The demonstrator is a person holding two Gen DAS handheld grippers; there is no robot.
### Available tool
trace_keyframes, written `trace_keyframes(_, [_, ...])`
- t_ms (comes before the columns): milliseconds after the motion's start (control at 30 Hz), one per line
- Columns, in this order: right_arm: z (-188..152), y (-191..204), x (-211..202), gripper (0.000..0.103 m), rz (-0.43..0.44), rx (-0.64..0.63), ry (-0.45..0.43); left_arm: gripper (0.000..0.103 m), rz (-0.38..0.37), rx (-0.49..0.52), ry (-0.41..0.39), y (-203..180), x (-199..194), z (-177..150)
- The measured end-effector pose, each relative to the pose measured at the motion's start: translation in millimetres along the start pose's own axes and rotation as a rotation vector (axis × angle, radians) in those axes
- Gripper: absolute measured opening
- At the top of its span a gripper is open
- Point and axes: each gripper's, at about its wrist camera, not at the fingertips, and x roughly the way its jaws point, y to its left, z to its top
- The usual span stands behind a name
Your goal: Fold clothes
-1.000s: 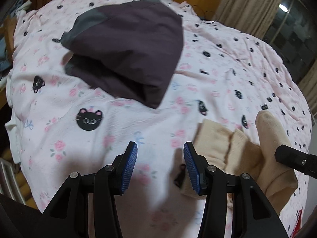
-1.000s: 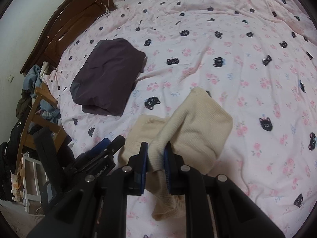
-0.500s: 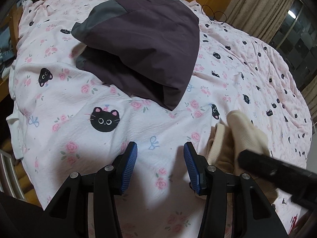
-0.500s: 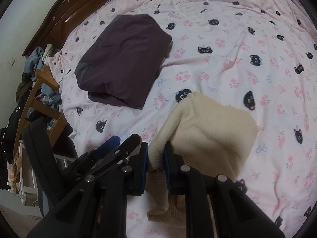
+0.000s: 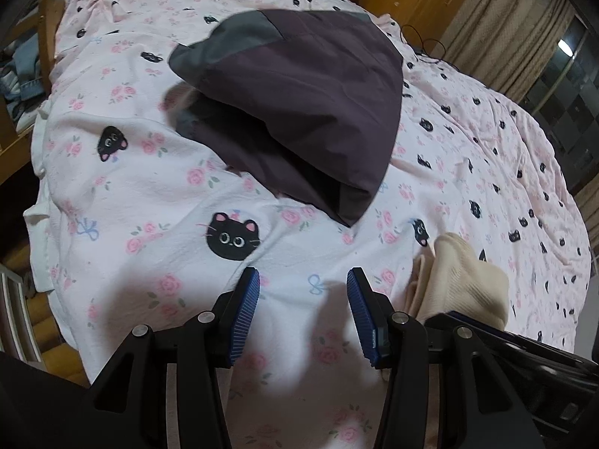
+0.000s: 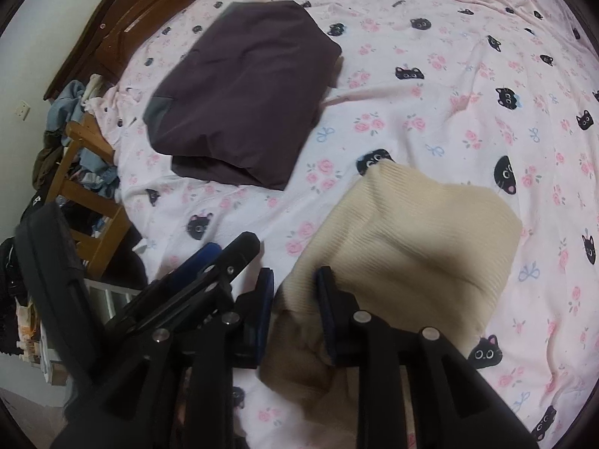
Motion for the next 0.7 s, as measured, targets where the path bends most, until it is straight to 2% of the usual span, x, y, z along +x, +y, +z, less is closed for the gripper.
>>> trace_keyframes(167, [2,7,-18,0.028,0.013,-0.022,-0.033,0.044,-0.002,0.005,-0.018,-1,-5,2])
trace_keyframes(300, [4,-3,-37,0.028,-0.042,-0.024,-0.073,0.044,-0.016,0.041,-0.07,-9,-18,4])
trace_keyframes(467, [8,-30,-59,0.028,-0.096,0.011,-0.105,0.044,-0.08,0.122,-0.134,-28,-37,2])
trace_keyframes(700, [22,-51,-57,0.028,-0.183,-0.018,-0.068,0.044,-0.169,0.244,-0.11,-60,-45,-12])
